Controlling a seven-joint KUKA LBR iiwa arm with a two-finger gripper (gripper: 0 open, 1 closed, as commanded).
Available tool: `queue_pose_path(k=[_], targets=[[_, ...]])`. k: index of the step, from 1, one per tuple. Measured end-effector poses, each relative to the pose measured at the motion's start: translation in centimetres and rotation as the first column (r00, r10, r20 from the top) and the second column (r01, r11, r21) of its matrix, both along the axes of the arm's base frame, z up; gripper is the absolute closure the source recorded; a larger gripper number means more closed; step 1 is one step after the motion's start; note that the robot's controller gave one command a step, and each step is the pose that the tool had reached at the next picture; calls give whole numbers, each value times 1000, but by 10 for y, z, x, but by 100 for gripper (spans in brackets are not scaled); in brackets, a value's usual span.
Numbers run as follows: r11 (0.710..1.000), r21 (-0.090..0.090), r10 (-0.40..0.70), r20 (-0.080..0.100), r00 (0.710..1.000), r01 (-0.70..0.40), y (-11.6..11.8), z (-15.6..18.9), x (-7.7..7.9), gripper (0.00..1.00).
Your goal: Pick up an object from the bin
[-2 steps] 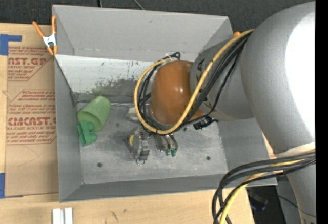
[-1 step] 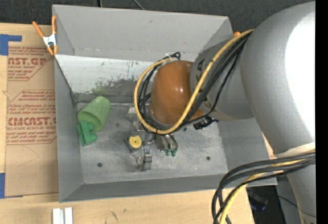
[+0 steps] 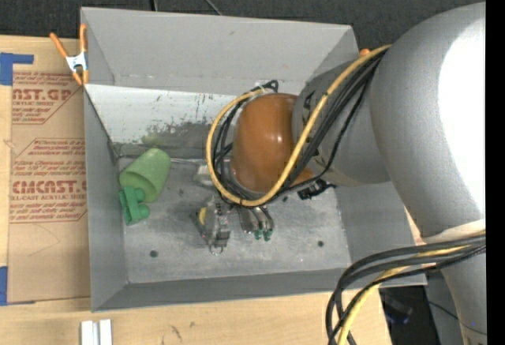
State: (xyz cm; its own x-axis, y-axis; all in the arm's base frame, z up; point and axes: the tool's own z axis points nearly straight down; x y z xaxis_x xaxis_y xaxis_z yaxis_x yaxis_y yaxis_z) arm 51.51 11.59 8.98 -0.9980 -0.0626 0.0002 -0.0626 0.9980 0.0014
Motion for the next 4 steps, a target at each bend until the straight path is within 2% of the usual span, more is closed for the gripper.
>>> queue_pose_path(k=[1, 2, 3, 4], targets=[[1000, 0, 0, 0, 1000, 0, 0, 0, 0, 0], [1000, 0, 0, 0, 1000, 0, 0, 0, 0, 100], [1000, 0, 0, 0, 1000, 0, 0, 0, 0, 0], [1000, 0, 0, 0, 1000, 0, 0, 0, 0, 100]])
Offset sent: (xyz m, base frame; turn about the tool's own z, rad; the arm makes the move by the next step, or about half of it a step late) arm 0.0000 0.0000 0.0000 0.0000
